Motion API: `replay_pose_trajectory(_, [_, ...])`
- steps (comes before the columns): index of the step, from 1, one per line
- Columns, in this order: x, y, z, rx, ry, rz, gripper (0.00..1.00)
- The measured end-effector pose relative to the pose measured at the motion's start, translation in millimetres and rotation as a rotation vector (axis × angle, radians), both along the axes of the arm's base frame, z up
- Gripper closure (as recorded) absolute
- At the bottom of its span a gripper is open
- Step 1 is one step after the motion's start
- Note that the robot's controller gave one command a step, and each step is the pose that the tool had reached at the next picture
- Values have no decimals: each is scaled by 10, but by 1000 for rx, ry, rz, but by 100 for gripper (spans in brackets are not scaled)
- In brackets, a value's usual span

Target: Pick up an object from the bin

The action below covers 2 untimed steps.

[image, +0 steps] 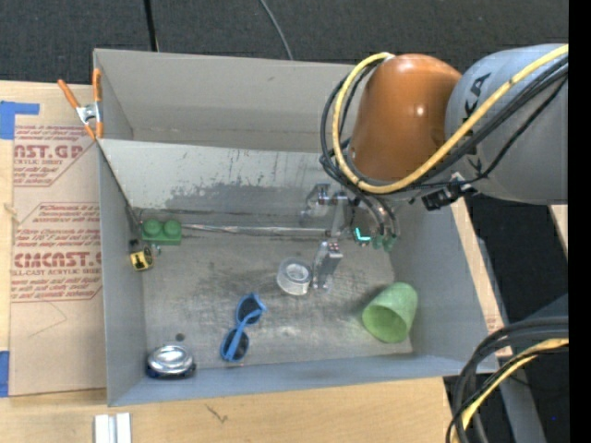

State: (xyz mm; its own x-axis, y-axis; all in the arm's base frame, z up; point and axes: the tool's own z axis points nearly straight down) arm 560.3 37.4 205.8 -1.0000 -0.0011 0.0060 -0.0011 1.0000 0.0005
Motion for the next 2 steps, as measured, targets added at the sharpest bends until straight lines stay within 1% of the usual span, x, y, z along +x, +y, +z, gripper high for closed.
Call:
replay_pose_trajectory(1, [110, 259, -1340, 0, -16, 205, 0])
replay_pose_trajectory(2, [-264, 888, -1328, 2, -16, 404, 0])
